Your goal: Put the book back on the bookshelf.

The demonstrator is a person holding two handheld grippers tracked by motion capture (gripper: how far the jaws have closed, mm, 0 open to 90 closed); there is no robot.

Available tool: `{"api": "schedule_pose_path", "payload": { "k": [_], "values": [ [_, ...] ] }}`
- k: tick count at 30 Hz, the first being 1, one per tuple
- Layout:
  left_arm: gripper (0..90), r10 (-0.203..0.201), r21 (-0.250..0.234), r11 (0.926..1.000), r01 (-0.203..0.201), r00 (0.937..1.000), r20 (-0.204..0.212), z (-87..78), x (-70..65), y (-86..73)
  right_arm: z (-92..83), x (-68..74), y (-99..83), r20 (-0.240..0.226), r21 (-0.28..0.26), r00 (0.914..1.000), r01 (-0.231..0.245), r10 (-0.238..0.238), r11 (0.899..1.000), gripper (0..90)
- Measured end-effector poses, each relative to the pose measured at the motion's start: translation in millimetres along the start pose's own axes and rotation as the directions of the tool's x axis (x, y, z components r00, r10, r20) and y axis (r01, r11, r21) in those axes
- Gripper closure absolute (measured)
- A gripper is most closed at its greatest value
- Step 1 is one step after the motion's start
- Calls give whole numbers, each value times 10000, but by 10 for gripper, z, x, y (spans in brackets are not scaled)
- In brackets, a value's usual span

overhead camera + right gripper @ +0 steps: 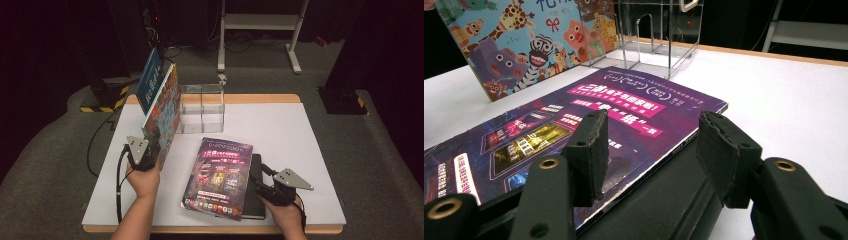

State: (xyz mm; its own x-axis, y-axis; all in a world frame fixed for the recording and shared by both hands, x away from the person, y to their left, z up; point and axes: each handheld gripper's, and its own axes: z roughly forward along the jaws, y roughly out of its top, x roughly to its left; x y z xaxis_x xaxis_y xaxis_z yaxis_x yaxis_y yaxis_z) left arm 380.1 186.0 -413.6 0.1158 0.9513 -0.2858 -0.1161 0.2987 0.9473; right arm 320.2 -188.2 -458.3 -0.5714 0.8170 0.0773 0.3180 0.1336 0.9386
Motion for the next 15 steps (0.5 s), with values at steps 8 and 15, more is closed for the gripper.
{"api": "schedule_pose_path", "payload": {
  "k": [8, 15],
  "values": [
    [807, -77, -115, 9999, 76, 9999, -94, 23, 4, -11, 2, 3, -2, -30, 21, 10000, 26, -26, 10000, 469],
    [807, -65, -193, 9998, 62, 9999, -155, 79, -12, -26, -1, 2, -3, -39, 21, 10000, 23, -23, 10000, 469]
  ]
}}
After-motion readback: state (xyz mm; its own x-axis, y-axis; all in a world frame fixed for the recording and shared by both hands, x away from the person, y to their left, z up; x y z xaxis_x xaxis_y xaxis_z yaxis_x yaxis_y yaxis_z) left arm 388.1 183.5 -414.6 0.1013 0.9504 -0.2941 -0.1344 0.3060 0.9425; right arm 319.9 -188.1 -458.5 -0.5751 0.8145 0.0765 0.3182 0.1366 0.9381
